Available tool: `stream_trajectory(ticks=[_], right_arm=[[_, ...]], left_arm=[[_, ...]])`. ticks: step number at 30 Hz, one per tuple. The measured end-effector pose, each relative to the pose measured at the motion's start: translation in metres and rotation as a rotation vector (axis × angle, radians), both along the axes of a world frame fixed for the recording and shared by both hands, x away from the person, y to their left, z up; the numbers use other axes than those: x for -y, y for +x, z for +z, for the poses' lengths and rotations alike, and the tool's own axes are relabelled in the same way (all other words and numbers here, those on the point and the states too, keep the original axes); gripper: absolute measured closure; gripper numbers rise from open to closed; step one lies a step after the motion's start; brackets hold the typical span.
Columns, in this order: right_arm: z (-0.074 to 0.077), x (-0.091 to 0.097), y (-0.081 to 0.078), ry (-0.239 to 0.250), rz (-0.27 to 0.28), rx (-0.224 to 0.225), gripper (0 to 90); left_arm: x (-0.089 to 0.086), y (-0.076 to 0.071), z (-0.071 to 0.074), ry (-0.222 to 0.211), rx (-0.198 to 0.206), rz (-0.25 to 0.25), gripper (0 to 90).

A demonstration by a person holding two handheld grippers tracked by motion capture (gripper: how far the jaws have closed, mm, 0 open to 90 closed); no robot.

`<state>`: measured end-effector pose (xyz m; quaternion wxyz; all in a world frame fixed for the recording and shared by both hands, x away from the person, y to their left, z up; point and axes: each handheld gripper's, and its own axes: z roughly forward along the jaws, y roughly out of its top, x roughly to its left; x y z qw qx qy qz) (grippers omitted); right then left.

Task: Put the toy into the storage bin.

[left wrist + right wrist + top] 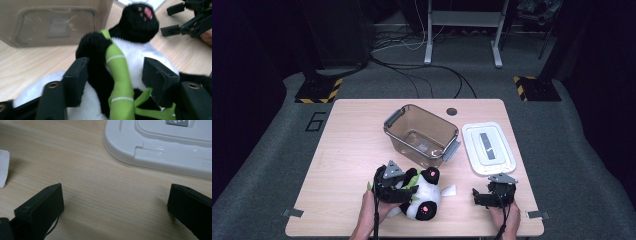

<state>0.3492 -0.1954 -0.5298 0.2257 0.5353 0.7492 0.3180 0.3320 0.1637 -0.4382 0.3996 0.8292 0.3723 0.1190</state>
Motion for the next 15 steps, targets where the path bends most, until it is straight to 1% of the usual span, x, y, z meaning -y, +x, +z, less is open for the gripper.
stream_trajectory(ticks=[1, 3, 4, 6, 8, 10, 12, 13, 14, 15], right_arm=[[0.0, 0.0, 0.0, 0.0, 0.0, 0.0, 0.0], [0.0, 0.0, 0.0, 0.0, 0.0, 0.0, 0.0], [0.0, 0.0, 0.0, 0.0, 0.0, 0.0, 0.0], [0.0, 0.0, 0.0, 0.0, 0.0, 0.0, 0.0], [0.0, 0.0, 0.0, 0.0, -0.001, 0.0, 0.0], [0.0, 0.0, 0.0, 0.0, -0.001, 0.0, 0.2], [0.0, 0.0, 0.0, 0.0, 0.0, 0.001, 0.1], [0.0, 0.0, 0.0, 0.0, 0.0, 0.0, 0.2], [0.0, 0.0, 0.0, 0.0, 0.0, 0.0, 0.2], [0.0, 0.0, 0.0, 0.0, 0.0, 0.001, 0.2]], left_arm=[[0.0, 0.0, 0.0, 0.0, 0.0, 0.0, 45.3], [-0.001, -0.007, -0.004, -0.019, 0.021, -0.03, 56.3], [0.0, -0.01, -0.005, -0.014, 0.032, -0.029, 61.4], [-0.001, -0.012, -0.005, 0.004, 0.047, -0.048, 67.0], [-0.005, -0.013, -0.005, -0.004, 0.058, -0.062, 72.9], [-0.01, -0.014, -0.005, -0.014, 0.058, -0.087, 75.6], [-0.014, -0.015, -0.003, -0.01, 0.058, -0.105, 76.2], [-0.017, -0.015, -0.002, 0.004, 0.063, -0.12, 76.4], [-0.017, -0.015, -0.002, 0.004, 0.063, -0.12, 76.5], [-0.024, -0.014, 0.001, 0.017, 0.062, -0.144, 76.6]])
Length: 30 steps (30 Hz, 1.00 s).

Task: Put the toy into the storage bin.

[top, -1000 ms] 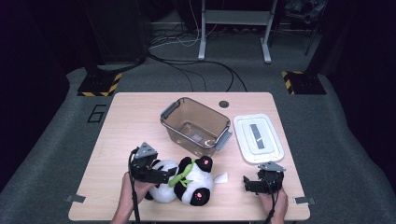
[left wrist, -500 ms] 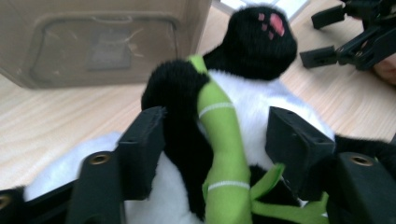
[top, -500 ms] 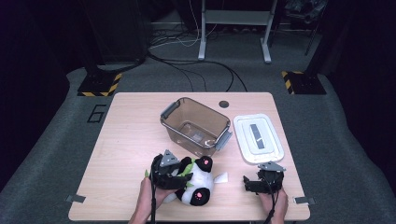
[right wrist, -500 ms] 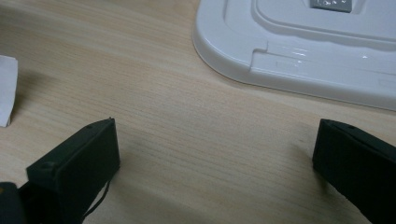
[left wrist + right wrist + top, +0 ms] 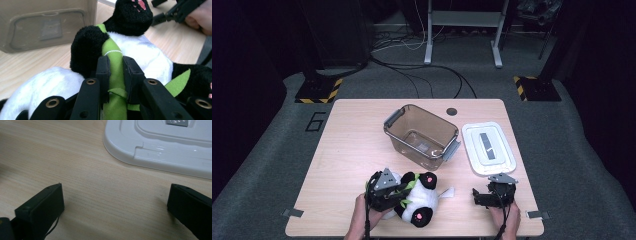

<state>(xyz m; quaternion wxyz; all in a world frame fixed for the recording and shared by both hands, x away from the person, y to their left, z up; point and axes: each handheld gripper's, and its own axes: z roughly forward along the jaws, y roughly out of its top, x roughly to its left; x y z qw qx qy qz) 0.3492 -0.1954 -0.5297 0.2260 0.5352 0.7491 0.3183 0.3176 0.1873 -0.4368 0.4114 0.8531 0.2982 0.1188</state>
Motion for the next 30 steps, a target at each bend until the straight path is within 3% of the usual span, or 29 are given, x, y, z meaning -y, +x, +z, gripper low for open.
stream_trajectory(ticks=[3, 6, 8, 9, 10, 12, 16, 18, 21, 25, 27, 30], right_arm=[[0.0, 0.0, 0.0, 0.001, 0.0, 0.0, 0.2], [0.0, 0.0, 0.0, 0.001, -0.001, 0.0, 0.3], [0.0, 0.0, 0.0, -0.004, 0.008, 0.0, 0.5], [0.0, 0.0, 0.0, -0.004, 0.009, -0.001, 0.4], [0.0, 0.0, 0.0, 0.002, 0.002, -0.001, 0.4], [0.0, 0.0, 0.0, 0.001, 0.003, 0.001, 0.4], [0.0, -0.001, 0.0, 0.001, -0.003, 0.001, 0.5], [0.0, 0.0, 0.0, 0.0, -0.001, 0.002, 0.5], [0.0, 0.0, 0.0, 0.002, 0.0, 0.0, 0.5], [0.0, -0.001, 0.0, 0.001, -0.008, 0.003, 0.5], [0.0, -0.001, 0.0, 0.002, -0.009, 0.003, 0.6], [0.0, 0.0, -0.001, -0.005, 0.005, 0.001, 0.8]], left_arm=[[-0.014, 0.002, 0.006, 0.041, -0.016, -0.026, 76.6], [-0.027, 0.005, 0.011, 0.083, -0.032, -0.016, 76.2], [-0.032, 0.006, 0.01, 0.067, -0.048, 0.014, 73.9], [-0.033, 0.007, 0.008, 0.06, -0.052, 0.037, 69.6], [-0.033, 0.009, 0.006, 0.054, -0.057, 0.069, 59.6], [-0.032, 0.011, 0.002, 0.012, -0.07, 0.115, 53.4], [-0.022, 0.01, 0.001, 0.031, -0.059, 0.172, 47.2], [-0.016, 0.01, -0.004, 0.069, -0.051, 0.186, 49.2], [-0.011, 0.007, -0.011, 0.084, -0.028, 0.179, 57.9], [-0.009, 0.006, -0.013, 0.121, -0.026, 0.161, 65.5], [-0.012, 0.01, -0.013, 0.104, -0.047, 0.15, 66.7], [-0.014, 0.007, -0.015, 0.089, -0.031, 0.152, 68.6]])
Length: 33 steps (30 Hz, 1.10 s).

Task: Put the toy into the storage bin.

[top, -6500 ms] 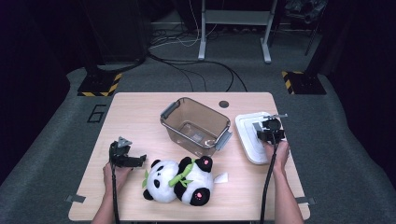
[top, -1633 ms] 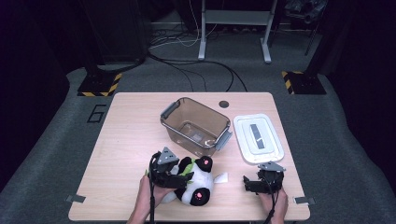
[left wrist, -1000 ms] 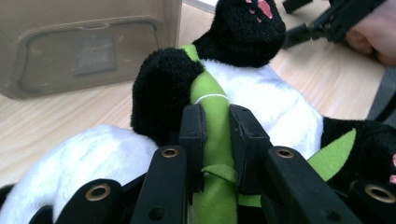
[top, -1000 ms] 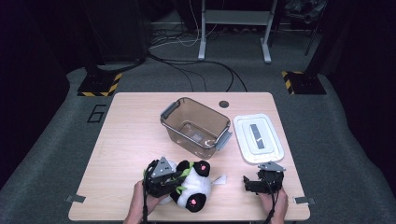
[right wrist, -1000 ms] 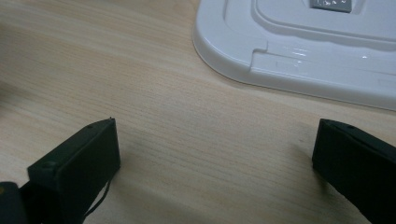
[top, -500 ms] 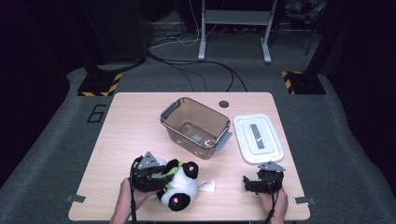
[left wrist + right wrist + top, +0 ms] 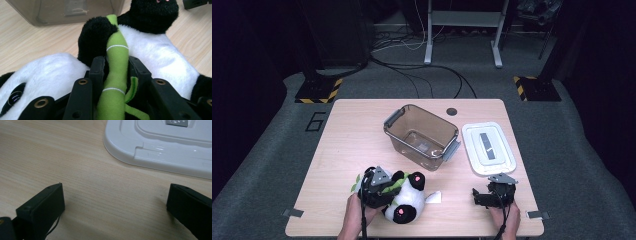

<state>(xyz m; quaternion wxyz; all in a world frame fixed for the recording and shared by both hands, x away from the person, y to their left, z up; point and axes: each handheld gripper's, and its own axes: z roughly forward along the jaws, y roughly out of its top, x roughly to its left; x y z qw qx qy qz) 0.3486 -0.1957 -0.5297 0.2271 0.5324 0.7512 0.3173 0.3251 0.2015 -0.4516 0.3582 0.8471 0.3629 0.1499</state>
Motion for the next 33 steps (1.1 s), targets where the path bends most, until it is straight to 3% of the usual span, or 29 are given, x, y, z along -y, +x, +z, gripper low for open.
stream_trajectory(ticks=[1, 3, 7, 9, 18, 25, 33], right_arm=[[0.0, 0.0, 0.0, 0.0, 0.0, 0.0, 0.8], [0.0, 0.0, 0.0, 0.0, 0.0, 0.0, 0.8], [0.0, 0.0, 0.0, 0.0, 0.0, -0.001, 0.8], [0.0, 0.0, 0.0, 0.001, 0.002, -0.001, 0.9], [0.0, 0.001, 0.001, 0.005, -0.003, 0.002, 1.6], [0.0, 0.001, 0.001, 0.008, -0.005, 0.004, 1.9], [0.0, 0.001, 0.001, 0.005, -0.006, 0.002, 1.6]], left_arm=[[0.0, 0.0, 0.0, 0.0, 0.0, 0.0, 69.2], [-0.002, -0.006, -0.001, -0.015, 0.039, 0.0, 70.3], [-0.008, -0.009, 0.0, -0.058, 0.049, -0.014, 71.9], [-0.013, -0.01, 0.002, -0.084, 0.079, -0.052, 72.4], [-0.021, -0.007, 0.014, -0.051, 0.093, -0.114, 73.2], [-0.03, -0.005, 0.026, -0.084, 0.096, -0.131, 73.4], [-0.035, -0.003, 0.04, -0.083, 0.12, -0.145, 73.4]])
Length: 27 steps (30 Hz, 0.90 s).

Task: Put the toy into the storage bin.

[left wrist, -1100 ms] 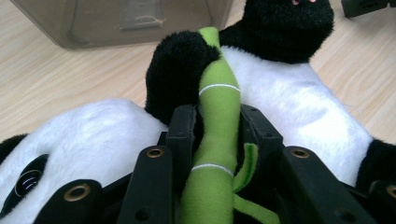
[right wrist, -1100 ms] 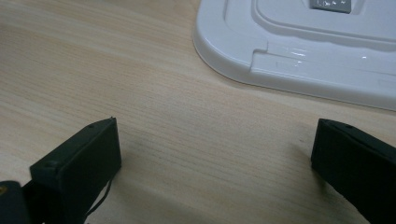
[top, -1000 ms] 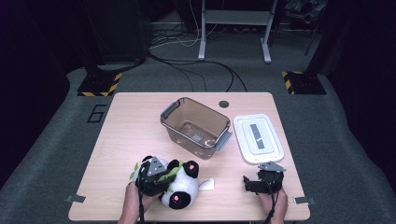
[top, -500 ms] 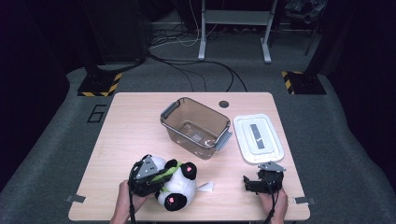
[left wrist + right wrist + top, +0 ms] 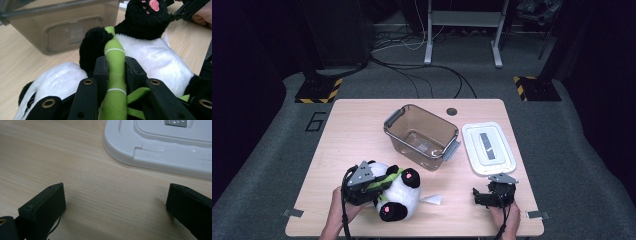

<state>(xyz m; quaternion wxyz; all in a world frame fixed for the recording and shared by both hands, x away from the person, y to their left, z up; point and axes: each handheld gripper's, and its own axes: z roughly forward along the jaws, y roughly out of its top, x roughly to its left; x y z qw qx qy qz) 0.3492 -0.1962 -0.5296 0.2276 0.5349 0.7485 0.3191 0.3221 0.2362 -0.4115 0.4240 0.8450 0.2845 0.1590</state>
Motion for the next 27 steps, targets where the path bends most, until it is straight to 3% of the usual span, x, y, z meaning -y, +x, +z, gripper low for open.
stream_trajectory(ticks=[15, 27], right_arm=[[0.0, 0.0, 0.0, -0.002, 0.0, 0.0, 1.5], [0.0, 0.0, 0.001, 0.0, 0.003, -0.004, 0.9]], left_arm=[[-0.011, 0.004, 0.033, -0.005, 0.041, -0.009, 73.4], [-0.011, 0.009, 0.049, -0.012, 0.06, -0.032, 73.3]])
